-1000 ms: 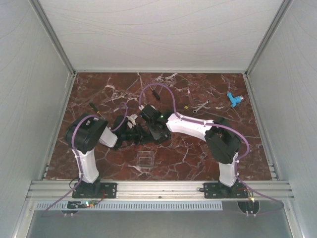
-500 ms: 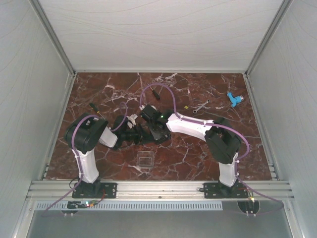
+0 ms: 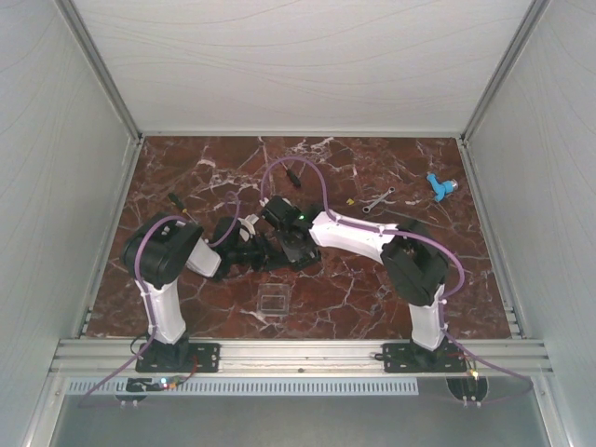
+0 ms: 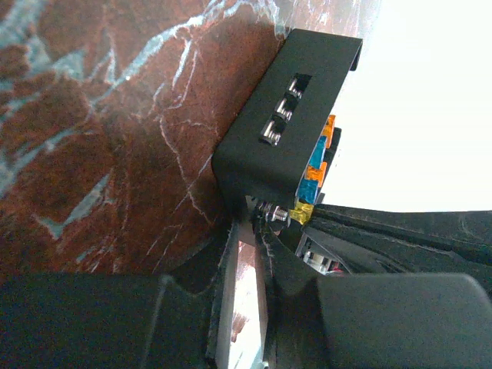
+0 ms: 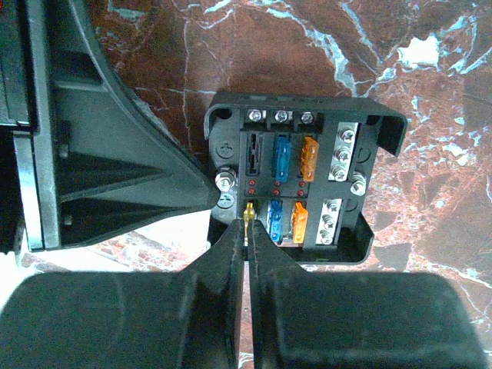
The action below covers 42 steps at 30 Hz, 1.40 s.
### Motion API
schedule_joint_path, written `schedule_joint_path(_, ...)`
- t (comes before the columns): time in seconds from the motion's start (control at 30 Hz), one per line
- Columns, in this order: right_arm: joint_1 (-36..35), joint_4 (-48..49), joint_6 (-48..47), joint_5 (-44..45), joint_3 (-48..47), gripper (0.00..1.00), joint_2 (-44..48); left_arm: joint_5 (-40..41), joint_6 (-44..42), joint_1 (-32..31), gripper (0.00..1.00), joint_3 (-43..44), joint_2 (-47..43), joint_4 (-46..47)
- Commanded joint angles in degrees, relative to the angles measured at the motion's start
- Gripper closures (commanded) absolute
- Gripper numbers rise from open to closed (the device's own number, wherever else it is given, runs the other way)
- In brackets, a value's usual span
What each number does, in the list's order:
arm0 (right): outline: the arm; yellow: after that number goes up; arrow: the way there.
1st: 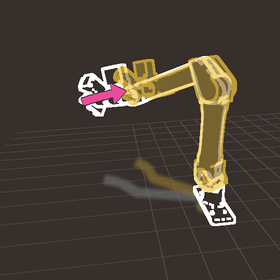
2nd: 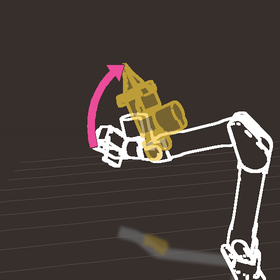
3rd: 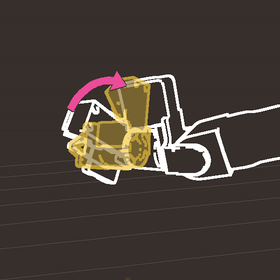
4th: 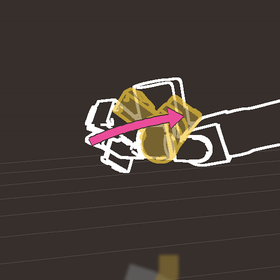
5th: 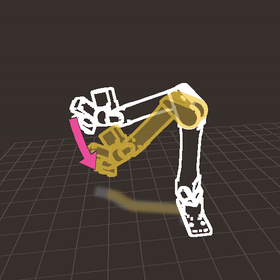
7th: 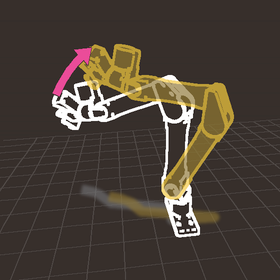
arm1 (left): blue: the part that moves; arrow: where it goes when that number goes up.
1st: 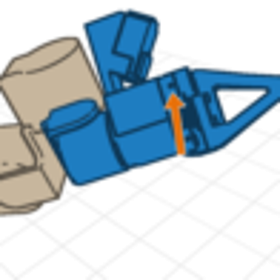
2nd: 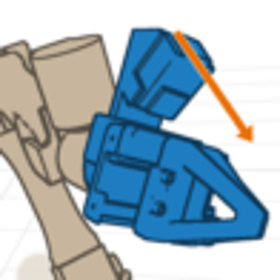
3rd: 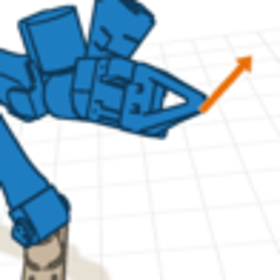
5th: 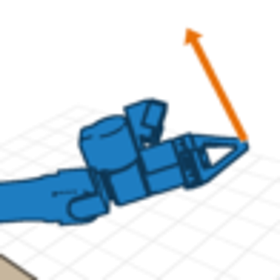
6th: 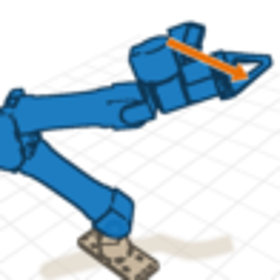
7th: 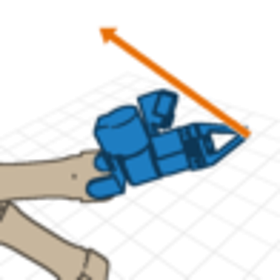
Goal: Snap on the fuse box
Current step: Install the fuse at the fuse box base.
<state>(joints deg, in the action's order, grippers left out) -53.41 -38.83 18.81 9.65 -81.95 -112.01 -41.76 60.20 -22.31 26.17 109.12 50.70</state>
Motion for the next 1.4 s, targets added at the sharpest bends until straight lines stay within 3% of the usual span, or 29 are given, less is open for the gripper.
schedule_joint_path(0.0, -1.16, -0.58, 0.49, -8.55, 2.50, 1.00, -9.21, 2.24, -1.04, -1.25, 0.87, 0.48, 0.44, -1.39)
schedule_joint_path(0.63, 0.17, -2.29, 0.62, -10.58, 4.11, 1.00, -15.98, 2.41, -1.14, -1.34, 0.87, 0.42, 0.14, -1.43)
schedule_joint_path(0.93, -1.16, -0.09, -0.49, -6.39, 2.04, 1.00, -1.47, 2.58, -1.22, -1.43, 0.87, 0.30, -0.17, -1.67)
schedule_joint_path(1.07, -1.13, 0.24, 0.06, -3.67, 0.67, 0.92, 3.27, 2.72, -1.32, -1.56, 0.87, 0.30, -0.38, -1.92)
schedule_joint_path(1.17, -0.90, -0.16, 0.27, -2.38, -0.37, 0.87, 3.85, 2.71, -1.32, -1.60, 0.87, 0.34, -0.33, -1.91)
schedule_joint_path(1.37, -0.34, -1.51, 0.85, -0.35, -2.64, 0.86, 1.41, 2.71, -1.23, -1.65, 0.87, 0.33, -0.25, -1.88)
